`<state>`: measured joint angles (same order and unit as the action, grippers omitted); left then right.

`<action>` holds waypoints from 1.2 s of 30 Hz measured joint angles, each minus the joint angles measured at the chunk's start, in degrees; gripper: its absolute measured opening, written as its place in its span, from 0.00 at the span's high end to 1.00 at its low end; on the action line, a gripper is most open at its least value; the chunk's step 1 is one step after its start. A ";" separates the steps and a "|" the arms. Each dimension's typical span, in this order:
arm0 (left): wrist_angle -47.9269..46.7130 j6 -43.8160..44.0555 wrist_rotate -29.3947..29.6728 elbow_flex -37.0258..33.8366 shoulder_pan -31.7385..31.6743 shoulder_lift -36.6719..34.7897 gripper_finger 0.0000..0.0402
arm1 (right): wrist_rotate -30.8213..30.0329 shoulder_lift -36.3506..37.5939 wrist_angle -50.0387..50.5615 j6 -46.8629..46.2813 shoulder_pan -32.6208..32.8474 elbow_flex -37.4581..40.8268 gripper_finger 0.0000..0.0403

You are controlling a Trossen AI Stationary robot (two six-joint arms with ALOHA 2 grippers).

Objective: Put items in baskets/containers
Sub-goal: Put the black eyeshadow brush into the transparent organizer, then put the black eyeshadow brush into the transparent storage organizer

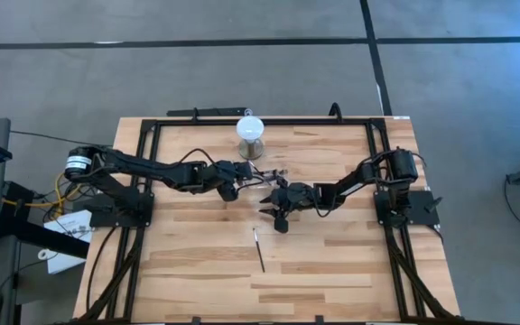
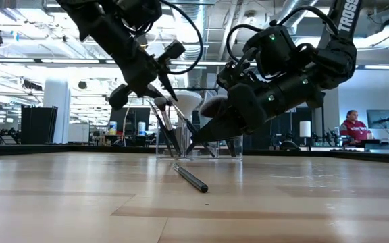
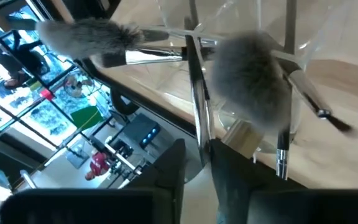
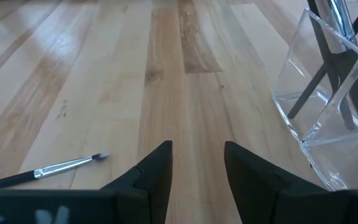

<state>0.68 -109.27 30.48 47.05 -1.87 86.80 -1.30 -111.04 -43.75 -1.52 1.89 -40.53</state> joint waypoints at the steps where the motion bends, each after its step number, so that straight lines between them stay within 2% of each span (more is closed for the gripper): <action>1: 0.07 0.00 -0.02 0.00 0.00 0.00 0.81 | 0.02 0.00 0.00 0.00 0.00 0.00 0.66; 6: 1.57 0.15 0.00 0.00 0.24 0.00 0.74 | 0.02 0.00 0.00 0.00 0.00 0.00 0.67; 8: 4.52 4.07 -0.01 -0.07 0.82 0.00 0.71 | 0.02 0.00 0.00 -0.01 0.00 0.00 0.67; 12: 11.64 21.34 -0.01 -0.07 3.06 -2.38 0.67 | -0.02 0.16 0.04 -0.01 0.25 0.01 0.67; 18: 10.99 54.67 -1.19 -0.13 6.48 -12.85 0.66 | -0.01 4.68 -0.17 0.05 2.81 0.02 0.66; 21: 10.12 69.74 -8.90 -2.22 6.75 -18.80 0.66 | -0.17 7.26 0.00 1.71 4.42 0.04 0.66; 26: 7.17 85.92 -38.99 -8.55 6.02 -26.09 0.66 | -1.28 8.75 -0.19 2.38 5.86 0.00 0.66; 28: 7.13 90.71 -48.91 -11.62 6.35 -27.03 0.66 | -2.85 8.72 -0.13 2.38 6.01 0.00 0.66; 29: 7.30 92.60 -51.95 -13.00 6.92 -26.95 0.66 | -3.46 8.72 0.05 2.03 6.01 0.00 0.66; 31: 8.42 96.50 -52.91 -16.04 8.69 -25.90 0.66 | -3.60 8.67 0.43 -0.21 5.94 0.00 0.66; 36: 21.76 100.57 -44.27 -22.95 12.93 -17.95 0.66 | -3.63 8.63 -3.44 -7.94 5.68 -0.24 0.68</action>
<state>22.45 -8.71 -13.79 24.09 11.06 68.85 -4.93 -102.41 -47.19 -9.46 7.57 -40.78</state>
